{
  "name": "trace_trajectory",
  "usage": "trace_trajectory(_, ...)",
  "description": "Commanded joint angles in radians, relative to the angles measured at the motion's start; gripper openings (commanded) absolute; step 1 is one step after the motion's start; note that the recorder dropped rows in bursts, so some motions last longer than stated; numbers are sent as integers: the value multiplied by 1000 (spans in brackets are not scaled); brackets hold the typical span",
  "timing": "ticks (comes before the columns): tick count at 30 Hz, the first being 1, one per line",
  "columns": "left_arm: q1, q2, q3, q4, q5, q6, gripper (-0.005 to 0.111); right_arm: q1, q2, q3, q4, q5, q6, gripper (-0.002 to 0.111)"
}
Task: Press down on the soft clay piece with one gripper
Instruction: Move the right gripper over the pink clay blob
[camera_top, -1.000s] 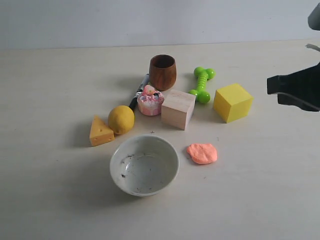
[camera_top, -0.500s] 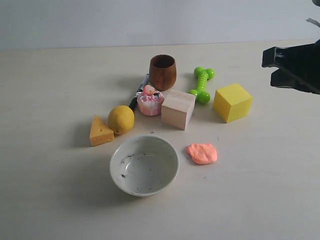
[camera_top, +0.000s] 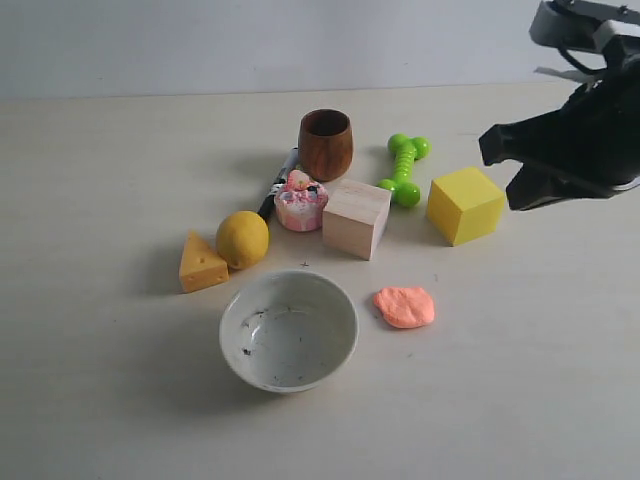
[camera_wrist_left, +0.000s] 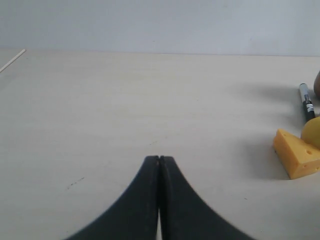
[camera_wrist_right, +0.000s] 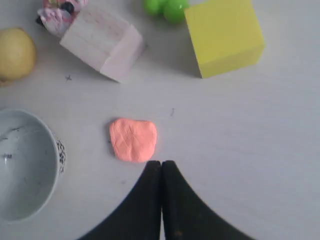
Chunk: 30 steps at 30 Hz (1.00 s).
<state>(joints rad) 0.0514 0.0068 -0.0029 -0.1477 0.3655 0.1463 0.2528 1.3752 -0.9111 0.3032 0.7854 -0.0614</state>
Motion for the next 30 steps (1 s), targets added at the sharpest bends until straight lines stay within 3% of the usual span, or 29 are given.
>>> trace_trajectory(1, -3, -7, 3, -9, -7, 1, 0, 31, 69, -17, 31, 12, -52, 1)
trace_trajectory(5, -3, -7, 3, -9, -7, 1, 0, 108, 135, -66, -8, 36, -13, 1)
trace_trajectory(11, -3, -7, 3, -9, -7, 1, 0, 182, 249, -175, -202, 133, 277, 1)
trace_trajectory(30, -3, -7, 3, -9, -7, 1, 0, 201, 439, -204, -68, 30, 512, 1)
